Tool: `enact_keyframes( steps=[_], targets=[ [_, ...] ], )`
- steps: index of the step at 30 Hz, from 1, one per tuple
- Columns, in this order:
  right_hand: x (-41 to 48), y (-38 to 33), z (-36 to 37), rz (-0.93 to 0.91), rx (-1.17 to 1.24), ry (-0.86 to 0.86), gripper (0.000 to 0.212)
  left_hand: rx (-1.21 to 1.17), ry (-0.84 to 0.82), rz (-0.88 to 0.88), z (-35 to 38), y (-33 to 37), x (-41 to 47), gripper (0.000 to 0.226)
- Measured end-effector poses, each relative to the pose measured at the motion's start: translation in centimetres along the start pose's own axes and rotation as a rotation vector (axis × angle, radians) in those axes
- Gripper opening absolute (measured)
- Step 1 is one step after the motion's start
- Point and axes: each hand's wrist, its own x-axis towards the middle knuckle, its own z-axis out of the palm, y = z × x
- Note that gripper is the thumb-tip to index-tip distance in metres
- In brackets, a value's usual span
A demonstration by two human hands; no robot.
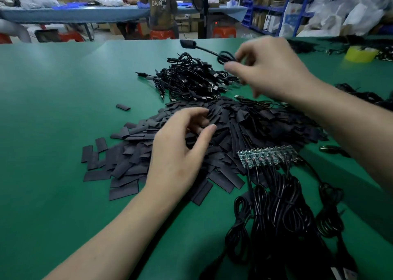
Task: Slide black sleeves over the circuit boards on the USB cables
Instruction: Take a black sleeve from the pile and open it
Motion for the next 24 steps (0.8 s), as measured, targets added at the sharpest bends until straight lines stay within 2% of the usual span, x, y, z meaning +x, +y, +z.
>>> enact_keyframes(
  steps=[4, 8, 11, 14, 16, 19, 22, 24],
  targets=[
    [9.5, -2.2, 4.6, 0.002, -0.097, -0.018, 0.042, 0.052, -0.047, 0.048, 0.0, -0.3, -0.2, 0.015],
    [15.8, -4.6, 9.8, 0.029, -0.164, -0.07, 0.039, 0.066, -0.078, 0.084, 0.0, -0.5, -0.3, 0.01],
    [17.1, -5.3, 13.0, -0.02, -0.298, -0.147, 0.034, 0.079, -0.101, 0.093, 0.0, -0.5, -0.3, 0.008],
    [16.8, -5.0, 14.5, -0.099, -0.379, -0.221, 0.013, 0.087, -0.126, 0.09, -0.1, -0.5, -0.3, 0.006],
    [15.8, -4.4, 14.1, -0.155, -0.399, -0.242, 0.027, 0.089, -0.132, 0.081, -0.1, -0.4, -0.4, 0.006],
    [12.3, -3.5, 11.3, -0.206, -0.299, -0.214, 0.037, 0.112, -0.103, 0.082, -0.2, -0.2, -0.4, 0.018],
    [6.6, -1.6, 7.0, -0.233, -0.179, -0.193, 0.029, 0.097, -0.109, 0.062, -0.1, -0.3, -0.4, 0.027],
    [2.2, -0.1, 3.8, -0.217, -0.116, -0.249, 0.019, 0.09, -0.129, 0.052, -0.1, -0.3, -0.4, 0.028]
  ],
)
